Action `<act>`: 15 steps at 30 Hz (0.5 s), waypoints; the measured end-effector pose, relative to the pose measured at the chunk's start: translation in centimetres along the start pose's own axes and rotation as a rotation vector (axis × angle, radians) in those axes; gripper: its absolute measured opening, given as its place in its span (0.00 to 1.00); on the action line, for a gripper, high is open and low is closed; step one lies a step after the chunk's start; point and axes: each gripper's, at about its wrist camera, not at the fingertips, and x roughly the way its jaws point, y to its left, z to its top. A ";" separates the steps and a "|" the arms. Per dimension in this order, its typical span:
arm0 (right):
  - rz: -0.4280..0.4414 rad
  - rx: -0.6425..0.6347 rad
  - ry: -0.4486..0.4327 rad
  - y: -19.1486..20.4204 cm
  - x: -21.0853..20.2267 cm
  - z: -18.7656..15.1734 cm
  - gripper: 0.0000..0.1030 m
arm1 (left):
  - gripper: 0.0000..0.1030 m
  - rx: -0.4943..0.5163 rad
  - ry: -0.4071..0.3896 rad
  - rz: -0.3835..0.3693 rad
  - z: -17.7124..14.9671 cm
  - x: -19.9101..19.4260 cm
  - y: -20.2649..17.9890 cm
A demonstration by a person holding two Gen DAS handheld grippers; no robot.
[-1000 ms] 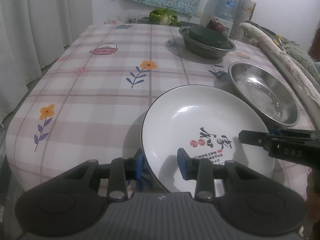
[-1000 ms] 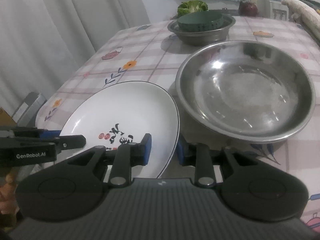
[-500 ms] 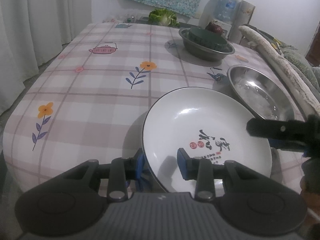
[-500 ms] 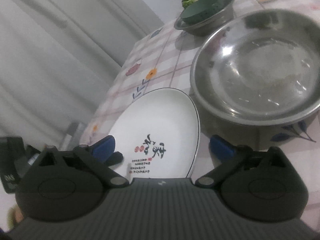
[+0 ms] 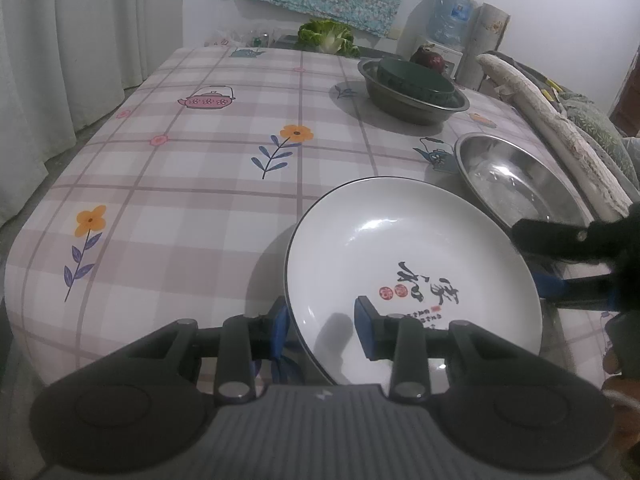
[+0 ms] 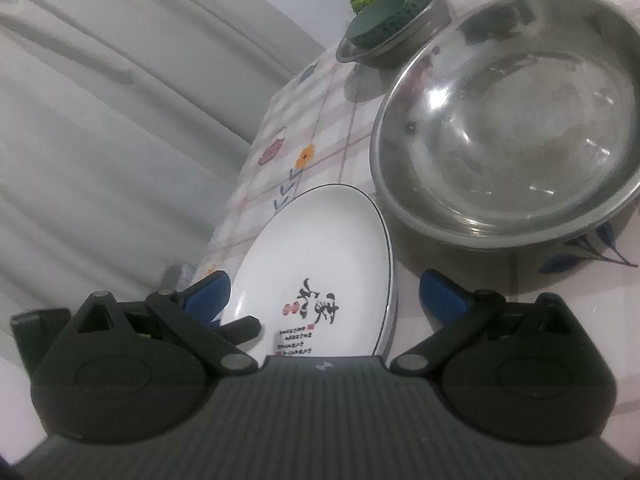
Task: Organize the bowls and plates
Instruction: 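Carry the white plate with both tools toward the stacked steel plates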
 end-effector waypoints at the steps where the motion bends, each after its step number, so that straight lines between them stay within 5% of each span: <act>1: 0.018 0.020 -0.001 -0.4 -0.1 0.1 0.99 | 0.34 0.000 0.000 0.000 0.0 0.0 0.0; 5: 0.004 -0.009 0.024 0.0 0.0 0.2 0.99 | 0.34 -0.001 0.000 -0.001 0.0 0.0 0.0; 10: -0.119 -0.178 0.018 2.4 0.6 -0.7 0.97 | 0.35 0.003 0.004 0.003 0.1 0.1 0.0; 15: -0.197 -0.287 -0.008 3.0 0.6 -1.5 0.80 | 0.35 0.007 0.017 0.010 0.3 0.5 0.0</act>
